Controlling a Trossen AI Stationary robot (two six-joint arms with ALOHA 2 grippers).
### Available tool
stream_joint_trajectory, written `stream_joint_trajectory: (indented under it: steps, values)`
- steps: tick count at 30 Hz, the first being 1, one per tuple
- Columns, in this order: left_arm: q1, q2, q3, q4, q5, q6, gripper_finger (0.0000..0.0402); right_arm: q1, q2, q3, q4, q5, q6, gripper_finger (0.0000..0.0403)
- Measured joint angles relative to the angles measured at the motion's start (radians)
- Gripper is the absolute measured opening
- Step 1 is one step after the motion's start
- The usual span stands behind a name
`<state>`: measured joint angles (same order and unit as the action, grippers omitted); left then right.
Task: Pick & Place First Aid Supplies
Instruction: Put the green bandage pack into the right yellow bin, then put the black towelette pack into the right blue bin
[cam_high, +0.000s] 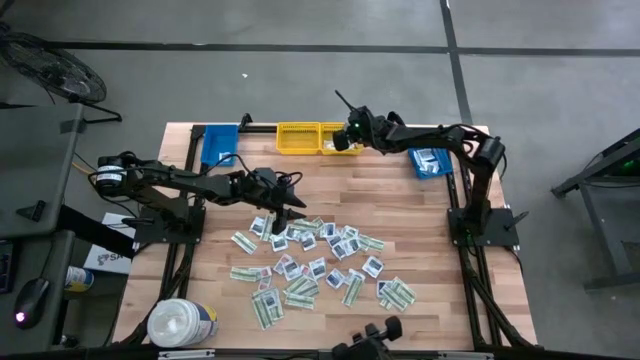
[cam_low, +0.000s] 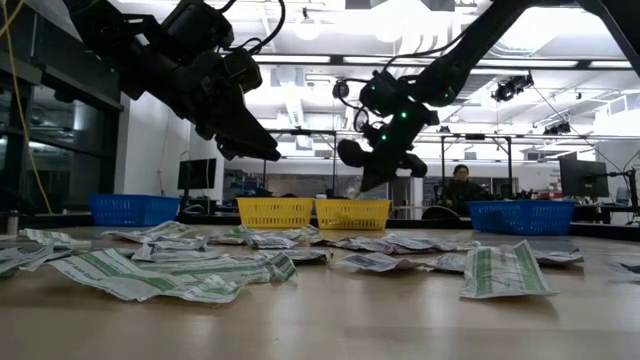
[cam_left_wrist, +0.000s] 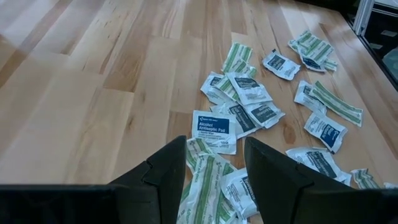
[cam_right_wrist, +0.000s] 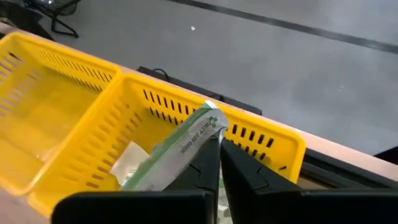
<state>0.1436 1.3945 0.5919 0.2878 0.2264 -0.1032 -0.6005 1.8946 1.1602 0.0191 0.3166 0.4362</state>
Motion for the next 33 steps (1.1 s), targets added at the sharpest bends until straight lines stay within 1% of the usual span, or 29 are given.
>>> stream_joint_trajectory:
  steps: [7,11,14,17,20,25,28,33]
  values:
    - [0.000,0.000,0.000,-0.001,0.000,0.000,0.0162,-0.011,0.000,0.000,-0.043,-0.025,0.009,0.0060]
    - [0.000,0.000,0.000,-0.002,0.001,0.000,0.0162,-0.020,0.000,0.000,-0.045,-0.074,0.007,0.0086]
    - [0.000,0.000,0.000,-0.003,0.002,0.000,0.0162,-0.035,-0.003,0.000,-0.053,-0.169,-0.019,0.0099]
    - [0.000,0.000,0.000,-0.007,0.002,0.000,0.0162,-0.048,-0.020,-0.001,-0.117,-0.280,-0.067,0.0105]
    - [0.000,0.000,0.000,-0.007,0.002,0.001,0.0162,-0.054,-0.071,-0.001,-0.217,-0.323,-0.135,0.0105]
    - [0.000,0.000,0.000,-0.006,0.002,0.010,0.0162,-0.054,-0.192,-0.001,-0.381,-0.324,-0.221,0.0105]
    - [0.000,0.000,0.000,-0.006,0.002,0.011,0.0162,-0.049,-0.269,-0.001,-0.492,-0.347,-0.242,0.0105]
    - [0.000,0.000,0.000,-0.002,0.002,0.010,0.0162,-0.014,-0.370,-0.033,-0.648,-0.351,-0.254,0.0105]
